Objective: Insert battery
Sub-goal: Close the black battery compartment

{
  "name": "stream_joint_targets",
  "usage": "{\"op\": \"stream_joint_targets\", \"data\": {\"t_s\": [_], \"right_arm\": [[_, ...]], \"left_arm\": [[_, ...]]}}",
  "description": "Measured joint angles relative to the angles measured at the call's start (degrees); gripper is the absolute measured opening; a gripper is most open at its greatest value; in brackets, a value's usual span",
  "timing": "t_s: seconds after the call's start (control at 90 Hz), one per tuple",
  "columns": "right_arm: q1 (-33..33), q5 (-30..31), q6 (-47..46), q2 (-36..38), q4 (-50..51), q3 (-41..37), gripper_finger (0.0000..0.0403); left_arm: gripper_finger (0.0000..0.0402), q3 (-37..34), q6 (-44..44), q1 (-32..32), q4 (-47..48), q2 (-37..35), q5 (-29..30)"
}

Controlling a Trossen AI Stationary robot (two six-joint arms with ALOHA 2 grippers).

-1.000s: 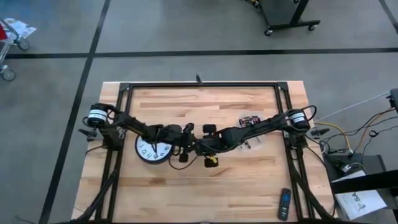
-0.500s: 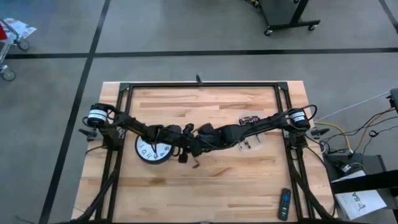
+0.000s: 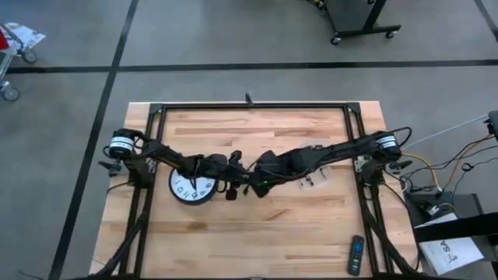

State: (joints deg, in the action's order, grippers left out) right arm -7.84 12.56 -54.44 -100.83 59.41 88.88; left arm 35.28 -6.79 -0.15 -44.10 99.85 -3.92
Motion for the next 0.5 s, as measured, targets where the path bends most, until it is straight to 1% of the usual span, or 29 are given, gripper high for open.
{"op": "stream_joint_targets", "data": {"t_s": [0.067,0.2,0.244,0.311,0.389,0.444,0.5], "right_arm": [[0.0,1.1,5.5,2.9,5.4,-0.2,0.0147],[-2.0,3.8,20.2,8.2,9.1,-1.4,0.0170],[-2.6,6.7,23.5,9.6,8.8,-2.1,0.0174],[-2.8,13.1,27.6,11.5,8.7,-3.3,0.0177],[-2.8,19.0,32.0,13.0,8.0,-5.3,0.0177],[-2.8,21.4,33.8,13.7,6.9,-7.0,0.0174],[-2.8,22.0,36.1,13.9,5.0,-8.5,0.0170]], "left_arm": [[0.0089,0.0,-0.4,-0.1,0.0,0.0,-0.5],[0.0089,0.0,-2.8,-0.1,-0.4,0.0,-0.4],[0.0089,0.0,-3.8,-0.2,-0.4,0.0,-0.5],[0.0089,0.0,-4.9,-0.2,-0.8,0.0,-0.5],[0.0089,0.1,-7.8,-0.2,-0.8,0.0,-0.6],[0.0089,1.0,-10.4,-0.2,0.4,0.0,-0.6],[0.0089,3.1,-13.2,-0.1,3.7,0.0,-0.3]]}}
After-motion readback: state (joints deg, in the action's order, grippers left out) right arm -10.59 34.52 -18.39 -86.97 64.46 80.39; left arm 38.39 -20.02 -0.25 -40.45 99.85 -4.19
